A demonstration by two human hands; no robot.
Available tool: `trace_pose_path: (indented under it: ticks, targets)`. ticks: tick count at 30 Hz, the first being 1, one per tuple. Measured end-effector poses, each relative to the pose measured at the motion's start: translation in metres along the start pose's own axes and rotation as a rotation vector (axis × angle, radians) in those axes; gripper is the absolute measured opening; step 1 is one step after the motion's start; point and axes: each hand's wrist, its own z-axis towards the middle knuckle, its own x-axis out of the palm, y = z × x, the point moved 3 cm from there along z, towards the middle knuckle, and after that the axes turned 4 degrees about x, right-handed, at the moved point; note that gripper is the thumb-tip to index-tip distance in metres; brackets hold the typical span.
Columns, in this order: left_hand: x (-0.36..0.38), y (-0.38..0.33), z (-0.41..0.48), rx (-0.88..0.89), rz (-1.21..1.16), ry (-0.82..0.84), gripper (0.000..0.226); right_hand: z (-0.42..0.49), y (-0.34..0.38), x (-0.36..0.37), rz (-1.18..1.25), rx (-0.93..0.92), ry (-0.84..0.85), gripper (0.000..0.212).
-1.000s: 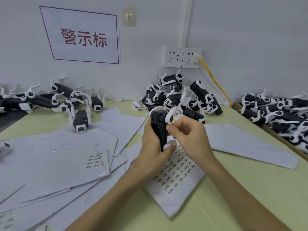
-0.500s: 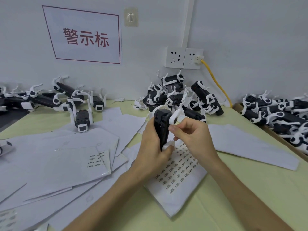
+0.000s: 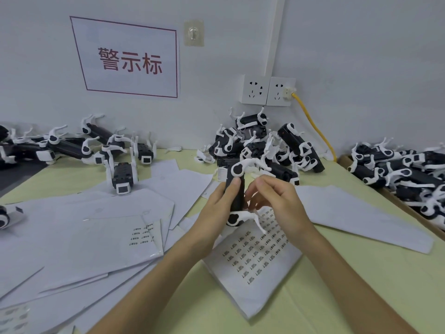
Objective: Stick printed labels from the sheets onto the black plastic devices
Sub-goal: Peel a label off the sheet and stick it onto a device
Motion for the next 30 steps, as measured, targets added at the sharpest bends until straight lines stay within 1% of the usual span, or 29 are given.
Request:
trace_pose_path:
  ticks: [2,6,9,14,19,22,24,27,30]
  targets:
    - [-0.0009,0.0001,0.0001,0.005,0.027,-0.001,0.051,-0.001,-0.0001,0.0021,-0.014,-0.007,0.029,0.034]
    - [-0.0015,0.0,0.0014,-0.009,0.046,-0.001,0.044,-0.002,0.0008,0.0049,-0.029,-0.008,0.058,0.033]
    - [-0.0012,0.0015,0.0027,-0.059,-0.019,0.02,0.041,-0.0025,0.0016,0.0052,-0.023,-0.008,0.065,0.032]
    - [-0.0004,0.0022,0.0029,-0.062,-0.064,0.072,0.035,-0.0021,0.0024,0.0047,-0.008,-0.026,0.065,0.032]
    - [0.0012,0.0045,0.0023,-0.116,-0.101,0.091,0.041,-0.0011,0.0016,0.0029,0.002,-0.027,0.053,0.033]
    - [0.0012,0.0057,0.0018,-0.13,-0.115,0.103,0.034,-0.0007,0.0008,0.002,0.002,-0.03,0.05,0.034]
    - [0.0015,0.0061,0.002,-0.129,-0.127,0.097,0.03,-0.0005,0.0008,0.0019,-0.003,-0.035,0.047,0.035]
    - [0.0018,0.0064,0.0046,-0.109,-0.107,0.065,0.031,-0.0004,0.0003,0.0015,0.006,-0.033,0.047,0.035]
    - [0.0004,0.0062,0.0068,-0.09,-0.143,0.049,0.025,-0.0013,0.001,0.0028,-0.006,-0.046,0.065,0.03]
